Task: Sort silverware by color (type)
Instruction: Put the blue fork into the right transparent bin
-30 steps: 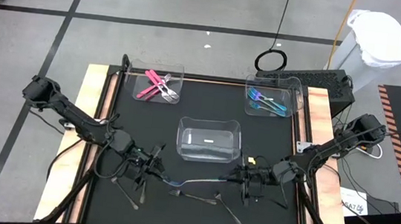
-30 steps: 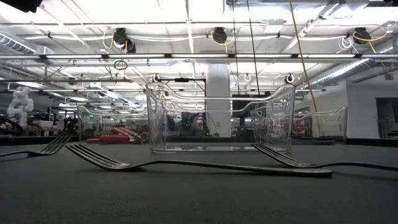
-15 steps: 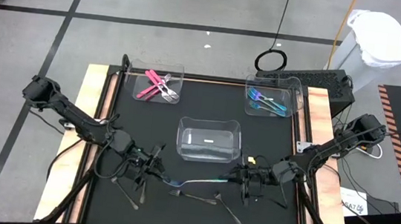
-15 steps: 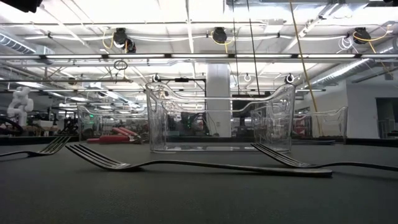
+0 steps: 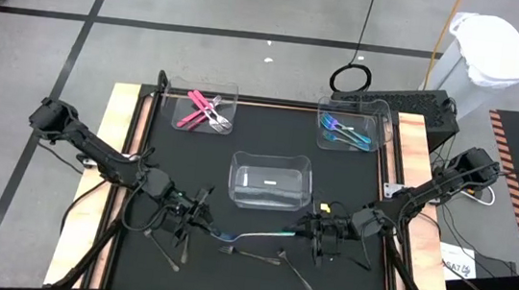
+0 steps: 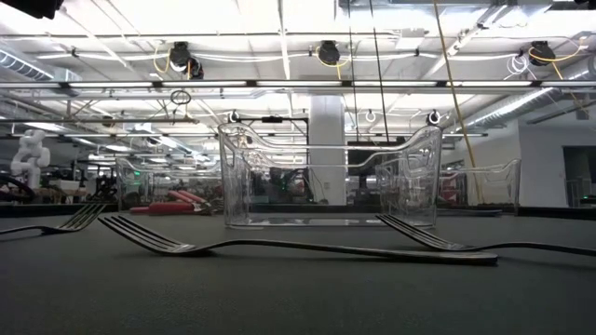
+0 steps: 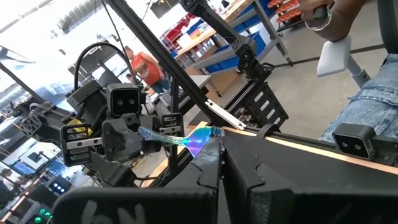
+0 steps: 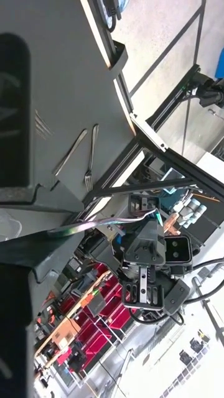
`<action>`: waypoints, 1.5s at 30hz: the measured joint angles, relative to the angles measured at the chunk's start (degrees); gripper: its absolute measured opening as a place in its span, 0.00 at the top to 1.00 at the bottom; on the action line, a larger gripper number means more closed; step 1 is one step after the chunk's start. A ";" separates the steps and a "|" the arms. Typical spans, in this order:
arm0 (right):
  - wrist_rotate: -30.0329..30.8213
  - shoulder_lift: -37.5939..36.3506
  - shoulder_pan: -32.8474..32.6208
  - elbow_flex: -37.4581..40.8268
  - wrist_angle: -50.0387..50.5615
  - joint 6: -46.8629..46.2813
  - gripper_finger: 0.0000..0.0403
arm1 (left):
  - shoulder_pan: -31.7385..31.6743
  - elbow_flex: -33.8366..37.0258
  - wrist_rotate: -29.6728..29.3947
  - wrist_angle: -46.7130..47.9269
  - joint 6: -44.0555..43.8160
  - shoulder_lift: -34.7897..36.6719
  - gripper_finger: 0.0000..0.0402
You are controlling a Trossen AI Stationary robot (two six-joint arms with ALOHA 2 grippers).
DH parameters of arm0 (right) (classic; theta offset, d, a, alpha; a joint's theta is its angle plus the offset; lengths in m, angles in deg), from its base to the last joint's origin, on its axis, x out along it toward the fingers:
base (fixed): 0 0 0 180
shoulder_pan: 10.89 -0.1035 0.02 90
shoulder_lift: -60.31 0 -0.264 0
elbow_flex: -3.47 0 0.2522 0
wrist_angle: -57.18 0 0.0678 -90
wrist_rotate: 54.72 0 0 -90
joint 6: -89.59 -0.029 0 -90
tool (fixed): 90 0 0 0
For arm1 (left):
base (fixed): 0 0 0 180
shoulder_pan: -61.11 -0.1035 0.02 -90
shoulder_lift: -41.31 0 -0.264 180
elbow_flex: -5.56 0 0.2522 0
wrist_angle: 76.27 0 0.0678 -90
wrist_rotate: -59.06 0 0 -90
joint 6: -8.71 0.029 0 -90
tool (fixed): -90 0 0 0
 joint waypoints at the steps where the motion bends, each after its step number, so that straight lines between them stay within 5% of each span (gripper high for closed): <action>1: 0.00 0.00 0.00 0.00 0.00 0.02 0.88 | 0.00 0.00 0.00 0.00 0.00 0.00 0.99; 36: -0.01 -0.02 0.00 0.02 0.45 1.69 0.87 | -0.02 0.00 0.00 0.46 -0.02 0.00 0.98; 45: 0.00 -0.02 0.00 0.02 -0.08 1.50 0.72 | -0.02 0.00 0.00 0.69 -0.03 0.00 0.98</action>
